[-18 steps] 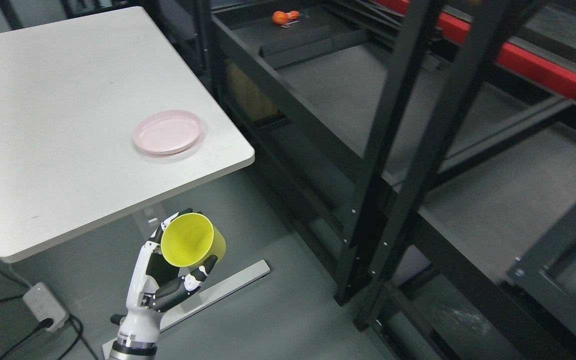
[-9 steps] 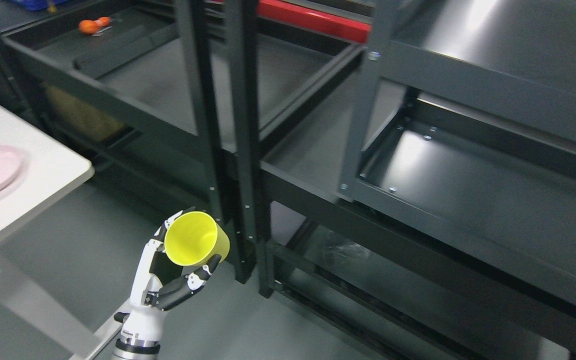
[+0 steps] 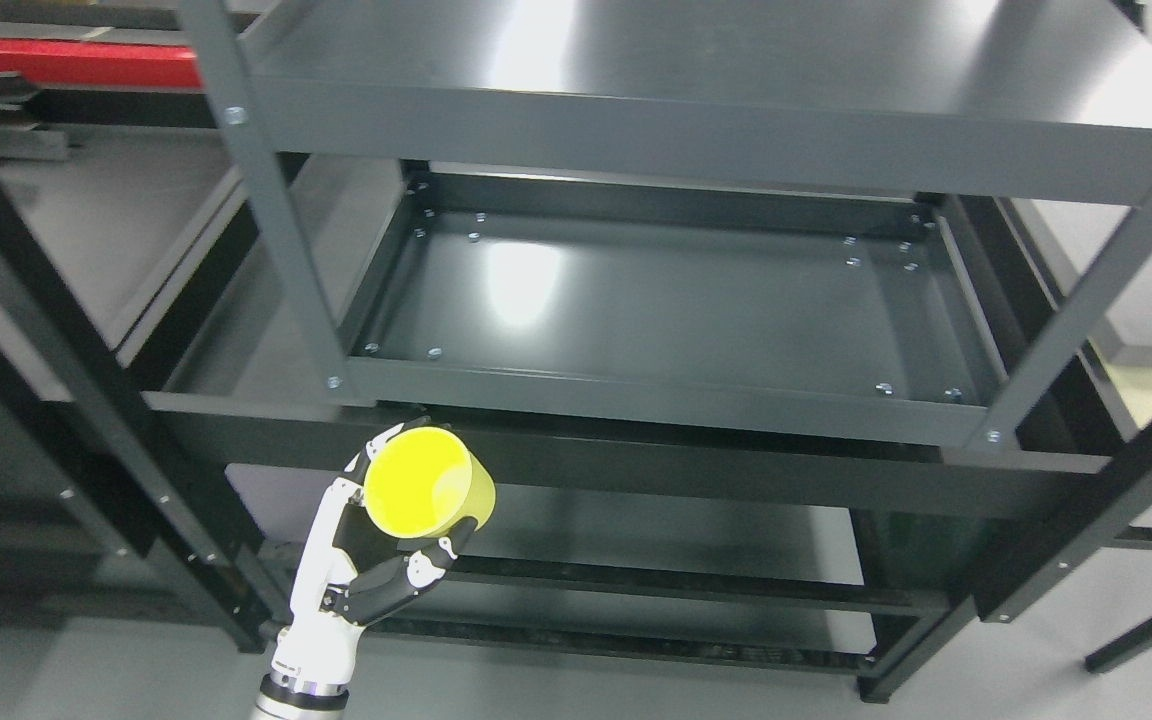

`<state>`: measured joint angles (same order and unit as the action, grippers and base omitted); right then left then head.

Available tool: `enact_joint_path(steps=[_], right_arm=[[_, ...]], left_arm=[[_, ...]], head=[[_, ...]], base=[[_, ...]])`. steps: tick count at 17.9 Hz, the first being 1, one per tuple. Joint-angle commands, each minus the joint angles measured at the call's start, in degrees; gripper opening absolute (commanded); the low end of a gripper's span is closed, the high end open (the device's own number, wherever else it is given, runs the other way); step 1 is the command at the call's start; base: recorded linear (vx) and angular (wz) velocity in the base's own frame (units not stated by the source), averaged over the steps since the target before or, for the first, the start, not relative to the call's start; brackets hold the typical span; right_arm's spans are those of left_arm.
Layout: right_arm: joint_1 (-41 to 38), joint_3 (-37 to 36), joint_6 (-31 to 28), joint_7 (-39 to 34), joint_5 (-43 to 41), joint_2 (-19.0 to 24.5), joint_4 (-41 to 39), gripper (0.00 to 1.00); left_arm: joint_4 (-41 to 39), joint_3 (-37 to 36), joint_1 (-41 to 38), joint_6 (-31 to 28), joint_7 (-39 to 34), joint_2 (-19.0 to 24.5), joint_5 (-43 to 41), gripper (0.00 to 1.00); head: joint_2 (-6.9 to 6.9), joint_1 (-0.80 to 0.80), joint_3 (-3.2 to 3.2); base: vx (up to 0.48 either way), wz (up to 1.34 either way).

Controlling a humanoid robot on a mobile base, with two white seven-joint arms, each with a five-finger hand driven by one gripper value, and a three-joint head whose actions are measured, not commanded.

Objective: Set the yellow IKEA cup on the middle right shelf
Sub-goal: 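Raise the cup with the left hand up onto the upper shelf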

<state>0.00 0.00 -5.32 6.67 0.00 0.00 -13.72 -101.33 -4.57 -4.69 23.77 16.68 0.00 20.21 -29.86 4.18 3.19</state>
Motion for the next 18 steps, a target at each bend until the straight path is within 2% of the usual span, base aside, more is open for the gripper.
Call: enact_joint_path(steps=[1,6,8,11,15,18], right_arm=[[-0.79,0.97,-0.05,0.01,-1.41,-1.0,0.01,0.99],[-0.79,0.97,-0.05,0.01,-1.41,-1.0,0.01,0.99],[-0.79,0.97,-0.05,0.01,-1.41,-1.0,0.01,0.99],[-0.79,0.97,-0.05,0.01,-1.41,-1.0,0.01,0.99],[-0.79,0.97,-0.05,0.01,-1.41,-1.0,0.01,0.99],[-0.79,0.97,-0.05,0.01,-1.41,-1.0,0.01,0.99]], left_arm=[[0.0,-4.57,1.26,1.36,0.72,1.0,0.53,0.0],[-0.18,-9.49,5.03,5.67,0.81,1.4,0.54,0.0],[-0.18,-12.99,7.49,7.33,0.81,3.15,0.54,0.0],[-0.27,-21.94,12.41,10.59,0.81,7.72,0.54,0.0],[-0.18,-31.1,18.74,9.55,0.81,8.26,0.54,0.0],[-0.18,-34.71,23.74,5.87,0.72,7.38,0.54,0.0]], head=[[0.0,0.0,0.0],[0.0,0.0,0.0],[0.0,0.0,0.0],[0.0,0.0,0.0],[0.0,0.0,0.0],[0.0,0.0,0.0]], base=[[0.058,-0.33],[0.074,-0.2],[0.09,-0.08],[0.084,-0.07],[0.067,0.04],[0.052,0.15]])
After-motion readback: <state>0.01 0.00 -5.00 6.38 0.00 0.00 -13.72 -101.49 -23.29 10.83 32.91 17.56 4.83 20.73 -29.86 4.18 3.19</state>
